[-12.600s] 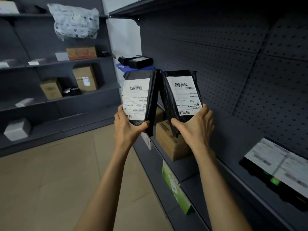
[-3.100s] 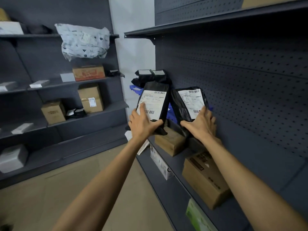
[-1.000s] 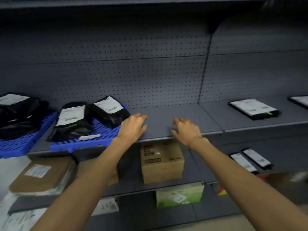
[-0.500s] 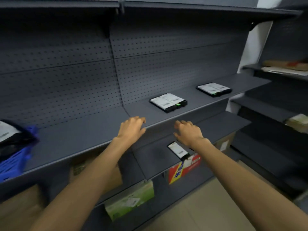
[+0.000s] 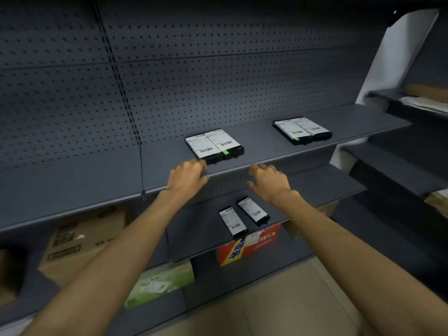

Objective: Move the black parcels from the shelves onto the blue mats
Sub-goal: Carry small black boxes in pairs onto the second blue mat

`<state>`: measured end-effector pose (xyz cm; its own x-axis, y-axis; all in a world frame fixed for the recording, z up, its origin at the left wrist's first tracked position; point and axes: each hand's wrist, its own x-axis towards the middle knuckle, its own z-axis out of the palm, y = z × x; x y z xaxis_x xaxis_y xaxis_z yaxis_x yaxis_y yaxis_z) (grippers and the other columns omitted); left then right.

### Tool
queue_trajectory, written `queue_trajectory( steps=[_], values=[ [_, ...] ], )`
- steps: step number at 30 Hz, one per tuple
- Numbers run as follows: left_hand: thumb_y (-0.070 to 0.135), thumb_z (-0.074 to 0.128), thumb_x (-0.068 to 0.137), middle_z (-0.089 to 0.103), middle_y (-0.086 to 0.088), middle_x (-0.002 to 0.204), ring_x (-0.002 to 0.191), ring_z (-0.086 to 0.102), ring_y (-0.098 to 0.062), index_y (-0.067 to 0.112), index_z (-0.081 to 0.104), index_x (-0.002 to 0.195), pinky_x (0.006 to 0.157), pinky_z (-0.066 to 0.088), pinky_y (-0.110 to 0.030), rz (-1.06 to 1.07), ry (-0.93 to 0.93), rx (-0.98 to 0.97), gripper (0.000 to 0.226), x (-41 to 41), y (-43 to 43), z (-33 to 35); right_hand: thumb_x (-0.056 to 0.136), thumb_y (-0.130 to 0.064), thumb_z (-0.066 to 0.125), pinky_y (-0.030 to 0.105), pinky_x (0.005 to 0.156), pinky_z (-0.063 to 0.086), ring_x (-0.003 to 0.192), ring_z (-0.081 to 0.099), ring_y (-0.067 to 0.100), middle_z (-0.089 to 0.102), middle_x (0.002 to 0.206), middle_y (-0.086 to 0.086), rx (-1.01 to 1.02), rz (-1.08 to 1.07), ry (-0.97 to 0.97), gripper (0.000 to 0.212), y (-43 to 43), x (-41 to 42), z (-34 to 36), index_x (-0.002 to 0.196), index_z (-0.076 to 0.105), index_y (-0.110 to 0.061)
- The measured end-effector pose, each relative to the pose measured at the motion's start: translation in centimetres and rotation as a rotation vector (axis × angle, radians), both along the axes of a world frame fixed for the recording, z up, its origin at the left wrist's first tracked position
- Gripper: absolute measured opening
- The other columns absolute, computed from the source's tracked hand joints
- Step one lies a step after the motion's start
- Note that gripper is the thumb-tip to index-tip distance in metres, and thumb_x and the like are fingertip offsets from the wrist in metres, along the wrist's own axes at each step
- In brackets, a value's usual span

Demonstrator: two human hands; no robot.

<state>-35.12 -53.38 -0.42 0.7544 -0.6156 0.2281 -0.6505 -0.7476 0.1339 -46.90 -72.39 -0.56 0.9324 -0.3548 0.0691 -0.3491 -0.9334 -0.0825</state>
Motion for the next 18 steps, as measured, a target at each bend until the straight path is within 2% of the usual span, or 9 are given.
queue_trajectory(
  steps=[4, 8, 11, 14, 18],
  values=[
    [0.035, 0.058, 0.095, 0.057, -0.007, 0.129, 0.113, 0.057, -0.033, 0.017, 0.054, 0.132, 0.082, 0.051, -0.046, 0.060, 0.028, -0.032, 0.041, 4.5, -3.0, -1.2, 0.098, -0.034, 0.051, 0.046, 0.097, 0.044, 0.127, 0.042, 0.032, 0.046, 0.137, 0.011, 0.023, 0.065, -0.041, 0.048, -1.9, 5.9, -1.8, 0.139, 0.037, -0.012],
    [0.035, 0.048, 0.100, 0.039, -0.002, 0.152, 0.136, 0.037, -0.028, 0.018, 0.039, 0.147, 0.101, 0.045, -0.047, 0.030, 0.059, -0.014, 0.050, 7.9, -7.0, -3.6, 0.096, -0.039, 0.053, 0.045, 0.106, 0.037, 0.134, 0.032, 0.030, 0.033, 0.148, 0.009, 0.037, 0.088, -0.095, 0.062, -3.6, 11.6, -2.9, 0.147, 0.028, -0.013],
    [0.041, 0.039, 0.103, 0.030, 0.003, 0.158, 0.144, 0.026, -0.029, 0.023, 0.033, 0.151, 0.109, 0.038, -0.050, 0.057, 0.069, 0.005, 0.052, 9.5, -8.7, -4.7, 0.095, -0.047, 0.052, 0.045, 0.110, 0.032, 0.139, 0.026, 0.032, 0.025, 0.154, 0.009, 0.039, 0.126, -0.076, 0.072, -4.9, 15.1, -3.1, 0.151, 0.019, -0.016],
    [0.049, 0.035, 0.102, 0.031, 0.006, 0.158, 0.145, 0.024, -0.030, 0.027, 0.035, 0.150, 0.110, 0.036, -0.049, 0.090, 0.069, 0.014, 0.052, 10.5, -8.7, -5.1, 0.095, -0.053, 0.049, 0.048, 0.113, 0.030, 0.141, 0.020, 0.037, 0.016, 0.159, 0.006, 0.075, 0.194, -0.015, 0.074, -6.2, 17.4, -3.5, 0.153, 0.016, -0.023],
    [0.062, 0.039, 0.095, 0.045, 0.002, 0.146, 0.142, 0.029, -0.034, 0.022, 0.048, 0.134, 0.103, 0.043, -0.050, 0.194, 0.073, -0.035, 0.056, 10.9, -7.9, -5.2, 0.089, -0.048, 0.054, 0.049, 0.103, 0.037, 0.132, 0.031, 0.040, 0.020, 0.157, 0.003, 0.100, 0.267, -0.018, 0.073, -7.9, 18.6, -4.0, 0.150, 0.022, -0.026]
  ],
)
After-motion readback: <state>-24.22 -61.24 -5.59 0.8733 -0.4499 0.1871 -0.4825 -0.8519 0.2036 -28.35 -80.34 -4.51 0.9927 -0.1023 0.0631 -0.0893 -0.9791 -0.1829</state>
